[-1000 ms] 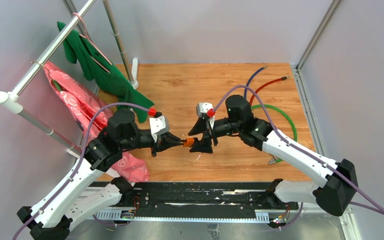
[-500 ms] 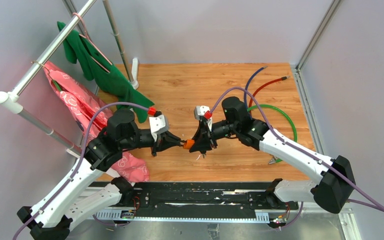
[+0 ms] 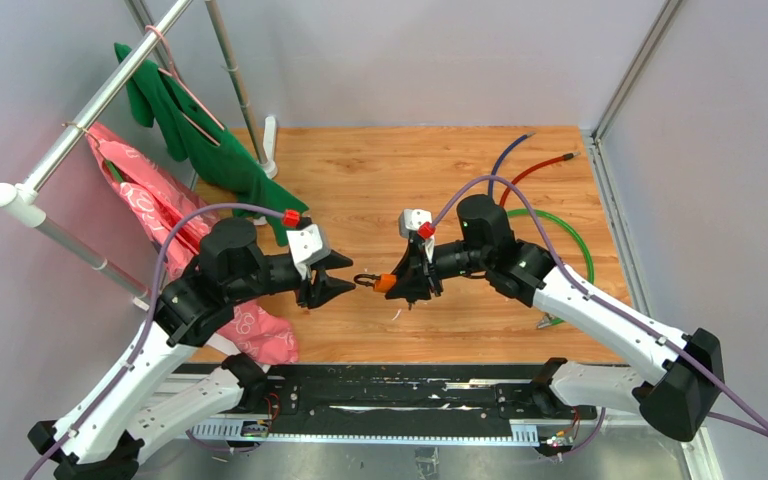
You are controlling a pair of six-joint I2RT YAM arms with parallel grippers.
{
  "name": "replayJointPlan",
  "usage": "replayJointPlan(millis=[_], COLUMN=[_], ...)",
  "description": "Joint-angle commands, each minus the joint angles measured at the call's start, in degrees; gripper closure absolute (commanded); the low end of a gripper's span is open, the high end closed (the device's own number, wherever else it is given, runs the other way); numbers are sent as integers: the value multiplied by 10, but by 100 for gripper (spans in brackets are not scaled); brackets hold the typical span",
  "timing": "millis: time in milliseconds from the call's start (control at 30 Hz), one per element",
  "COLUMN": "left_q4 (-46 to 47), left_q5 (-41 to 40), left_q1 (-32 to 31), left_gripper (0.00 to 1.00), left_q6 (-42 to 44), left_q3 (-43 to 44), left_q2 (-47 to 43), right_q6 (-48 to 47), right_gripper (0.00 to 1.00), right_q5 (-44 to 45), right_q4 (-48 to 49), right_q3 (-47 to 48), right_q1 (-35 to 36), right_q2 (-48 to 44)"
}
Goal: Lock with the key
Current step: Pick up the lock from the center of the board, then lock the lock.
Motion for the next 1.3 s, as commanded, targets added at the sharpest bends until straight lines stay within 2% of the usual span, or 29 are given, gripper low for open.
replayJointPlan(millis=[0,267,467,833,1033,1100,1133,1167,1200,1267], left_q4=[-7,7,29,76,72,71,71,71,69,68], left_q5=[-19,28,21,37,38,38,38,37,34,33], left_q1=[-2,-2,-2,-2,-2,-2,-2,-2,-2,-2], left_gripper=[51,54,63,68,70,78,85,97,100,100], left_q6=[-5,-25,-43,-92,-93,-93,-92,-93,-93,-93], left_q3=[12,-4,-18,-43,-38,-38,-39,-39,-39,-41], left_q2=[1,11,13,8,8,7,6,7,6,6], right_q6=[-6,-8,-8,-9,-11,-12,-11,-11,-11,-11], right_gripper=[100,100,100,100,100,100,100,100,100,100], right_q5=[-2,-1,-1,6,10,11,11,11,12,16], right_q4=[2,-2,-2,-2,-2,-3,-3,-3,-3,-3], right_q3=[19,23,27,27,25,24,24,25,25,26], right_q1=[-4,-1,2,4,5,5,5,5,5,5], right_q2=[-17,-21,-23,-26,-25,-25,-25,-25,-26,-27])
